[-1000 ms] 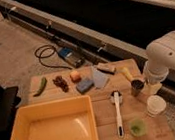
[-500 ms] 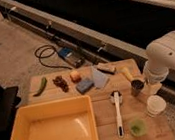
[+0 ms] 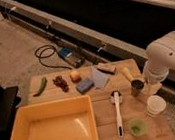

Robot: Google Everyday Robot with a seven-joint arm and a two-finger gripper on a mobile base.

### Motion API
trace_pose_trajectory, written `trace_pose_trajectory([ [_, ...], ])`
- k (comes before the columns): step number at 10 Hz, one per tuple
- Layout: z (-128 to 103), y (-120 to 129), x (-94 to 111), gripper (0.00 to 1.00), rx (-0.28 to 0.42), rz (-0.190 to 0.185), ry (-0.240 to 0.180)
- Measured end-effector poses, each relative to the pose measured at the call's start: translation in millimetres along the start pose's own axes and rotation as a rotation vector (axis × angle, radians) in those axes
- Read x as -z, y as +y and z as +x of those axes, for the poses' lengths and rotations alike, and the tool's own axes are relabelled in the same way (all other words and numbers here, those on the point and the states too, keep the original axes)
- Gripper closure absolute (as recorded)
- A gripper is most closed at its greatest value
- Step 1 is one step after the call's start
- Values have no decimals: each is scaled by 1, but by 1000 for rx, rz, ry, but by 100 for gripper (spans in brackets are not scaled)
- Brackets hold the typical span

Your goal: Place pepper in paper cup

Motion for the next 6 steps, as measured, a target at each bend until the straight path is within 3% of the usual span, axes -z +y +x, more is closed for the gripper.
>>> trace_pose_trajectory([
  [2, -21, -31, 19, 35, 108, 58, 45],
  [3, -42, -55, 24, 35, 168, 83, 62],
  [4, -57, -67, 26, 35, 204, 93, 69],
  [6, -113, -88, 30, 35, 310, 120, 60],
])
